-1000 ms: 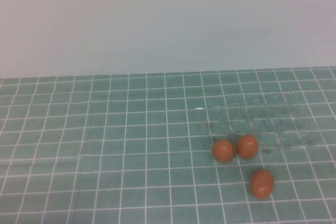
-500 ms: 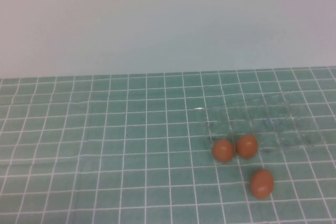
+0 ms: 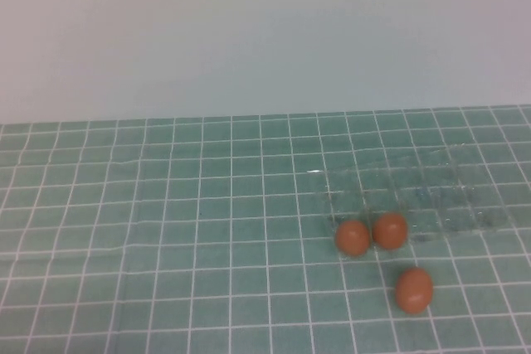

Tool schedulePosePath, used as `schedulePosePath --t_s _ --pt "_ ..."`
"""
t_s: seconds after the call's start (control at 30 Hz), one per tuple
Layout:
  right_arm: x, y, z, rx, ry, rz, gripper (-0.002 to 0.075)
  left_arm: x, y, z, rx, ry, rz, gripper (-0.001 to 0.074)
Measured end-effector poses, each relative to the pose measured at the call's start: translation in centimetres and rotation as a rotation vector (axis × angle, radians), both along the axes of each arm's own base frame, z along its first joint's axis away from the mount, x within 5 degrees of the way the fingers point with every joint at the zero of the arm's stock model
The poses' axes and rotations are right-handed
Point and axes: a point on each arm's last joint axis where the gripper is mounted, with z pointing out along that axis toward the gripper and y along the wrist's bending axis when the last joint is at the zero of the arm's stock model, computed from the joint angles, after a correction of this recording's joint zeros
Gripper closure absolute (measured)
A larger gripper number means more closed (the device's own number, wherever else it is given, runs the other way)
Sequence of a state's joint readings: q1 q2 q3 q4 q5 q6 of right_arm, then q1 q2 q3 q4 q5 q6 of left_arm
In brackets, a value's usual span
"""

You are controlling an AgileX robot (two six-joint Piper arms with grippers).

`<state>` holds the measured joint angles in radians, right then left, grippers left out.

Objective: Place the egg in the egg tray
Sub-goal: Pick up the egg

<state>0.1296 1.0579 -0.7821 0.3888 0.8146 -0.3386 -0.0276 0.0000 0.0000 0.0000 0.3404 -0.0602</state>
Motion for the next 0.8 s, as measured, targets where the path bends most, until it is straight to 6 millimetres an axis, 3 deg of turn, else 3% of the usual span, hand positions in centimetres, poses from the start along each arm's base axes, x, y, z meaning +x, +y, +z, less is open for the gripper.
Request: schedulePosePath --t_s 0.23,0.47,0.63,0.73,0.8 --pt "2.5 1.5 -0.1 -0.036 0.127 -0.010 0.0731 0.0 0.0 0.0 0.000 0.000 0.000 0.0736" --pt "1.4 6.2 -1.4 -0.165 0.186 0.042 0.0731 0.0 0.0 0.0 0.000 0.000 0.000 0.0736" --pt "1.6 8.9 -2.4 -0.232 0.245 -0.059 0.0727 0.0 0.0 0.0 0.000 0.000 0.000 0.0736" --pt "2.6 10.0 -2.8 -0.246 0.319 -0.139 0.0674 0.0 0.0 0.0 0.000 0.000 0.000 0.0736" --pt "3.7 10.8 -3.2 -0.255 0.359 -0.193 0.0590 0.0 0.0 0.0 0.000 0.000 0.000 0.0736"
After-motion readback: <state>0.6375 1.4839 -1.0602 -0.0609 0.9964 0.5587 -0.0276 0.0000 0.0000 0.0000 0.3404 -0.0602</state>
